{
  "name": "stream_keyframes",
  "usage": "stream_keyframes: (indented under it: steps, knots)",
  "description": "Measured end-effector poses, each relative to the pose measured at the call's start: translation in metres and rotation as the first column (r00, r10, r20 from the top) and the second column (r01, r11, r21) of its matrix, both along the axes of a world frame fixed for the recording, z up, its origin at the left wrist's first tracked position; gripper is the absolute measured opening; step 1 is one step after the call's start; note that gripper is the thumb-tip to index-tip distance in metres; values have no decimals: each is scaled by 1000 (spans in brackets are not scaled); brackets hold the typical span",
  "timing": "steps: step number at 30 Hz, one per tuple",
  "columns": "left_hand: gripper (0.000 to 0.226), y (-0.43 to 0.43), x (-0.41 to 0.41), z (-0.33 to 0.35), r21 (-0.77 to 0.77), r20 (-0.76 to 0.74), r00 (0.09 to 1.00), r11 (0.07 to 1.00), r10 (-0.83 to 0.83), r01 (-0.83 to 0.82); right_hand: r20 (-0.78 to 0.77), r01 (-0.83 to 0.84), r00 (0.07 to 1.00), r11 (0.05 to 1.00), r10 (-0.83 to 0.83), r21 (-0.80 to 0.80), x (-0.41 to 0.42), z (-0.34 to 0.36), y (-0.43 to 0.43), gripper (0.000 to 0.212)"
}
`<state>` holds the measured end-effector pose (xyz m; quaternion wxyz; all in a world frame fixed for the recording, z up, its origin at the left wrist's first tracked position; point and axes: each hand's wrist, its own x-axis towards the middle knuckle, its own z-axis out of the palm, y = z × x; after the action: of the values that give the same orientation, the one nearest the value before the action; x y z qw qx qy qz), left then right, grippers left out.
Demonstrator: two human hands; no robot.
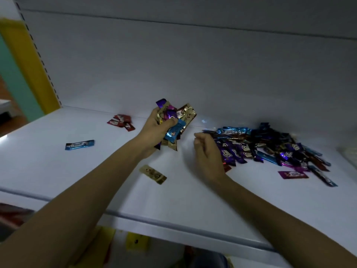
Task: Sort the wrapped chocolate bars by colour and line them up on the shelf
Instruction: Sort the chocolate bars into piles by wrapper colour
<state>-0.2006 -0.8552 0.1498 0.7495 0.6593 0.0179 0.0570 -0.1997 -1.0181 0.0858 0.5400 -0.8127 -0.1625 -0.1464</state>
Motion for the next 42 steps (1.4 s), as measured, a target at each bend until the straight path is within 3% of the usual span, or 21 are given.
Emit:
stream_keyframes:
  steps: [3, 5, 7, 9, 12, 17, 20, 23, 25, 27, 29, 31, 33, 36, 38, 40, 42]
  knots:
    - [36, 13, -9, 1, 6, -7, 1000, 1000, -1, 1, 218, 71, 975, 980, -29, -188, 20, 5, -9, 27]
    - [38, 22, -15, 0, -5, -14, 1000, 1000, 3, -3, 265, 80, 964, 981, -30, -179, 22, 15, -8, 28]
    - [39, 32, -21, -2, -28, -15, 1000, 999, 23, -23, 168, -27, 985, 998, 35, -49, 17, 29, 7, 28]
    - [40, 41, -26, -4, -21, -2, 998, 998, 57, -57, -24, -124, 992, 987, 127, 101, 13, 45, 36, 29]
    - [46, 54, -39, -9, 0, 24, 995, 996, 92, -92, -247, -163, 939, 943, 239, 291, 8, 60, 73, 22]
    - [39, 79, -70, -16, -66, 13, 986, 984, 169, -167, -340, -182, 880, 896, 332, 404, -4, 58, 83, 16]
    - [35, 92, -85, -23, -66, -2, 978, 976, 207, -207, -335, -288, 873, 929, 354, 231, -11, 53, 66, 7]
    - [31, 97, -94, -31, -1, 10, 979, 979, 202, -202, -345, -462, 850, 878, 398, -125, -20, 42, 47, 9]
    - [37, 95, -97, -40, -20, 12, 986, 985, 169, -169, -333, -477, 868, 806, 368, -351, -25, 33, 44, 3]
    - [47, 92, -100, -47, -39, 14, 992, 992, 122, -121, -250, -403, 914, 782, 319, -475, -26, 26, 46, 11]
    - [47, 90, -102, -48, -22, 36, 996, 997, 80, -80, -190, -332, 942, 860, 278, -389, -22, 30, 53, 18]
    - [50, 90, -103, -47, -13, 41, 997, 998, 58, -57, -241, -321, 929, 935, 280, -152, -18, 39, 64, 30]
    - [54, 91, -104, -46, -21, 34, 998, 999, 49, -48, -331, -350, 882, 937, 335, 16, -17, 47, 78, 32]
    - [55, 92, -105, -47, -27, 18, 999, 998, 48, -48, -410, -390, 807, 905, 424, 170, -15, 48, 94, 13]
    - [55, 94, -105, -47, -47, 8, 998, 997, 65, -65, -427, -327, 793, 896, 433, 301, -11, 49, 96, 6]
    - [57, 96, -105, -47, -88, -5, 996, 992, 88, -88, -435, -240, 814, 905, 384, 351, -3, 51, 87, 6]
    - [60, 96, -105, -48, -111, -9, 995, 988, 104, -104, -444, -239, 828, 931, 343, 275, 3, 51, 73, 9]
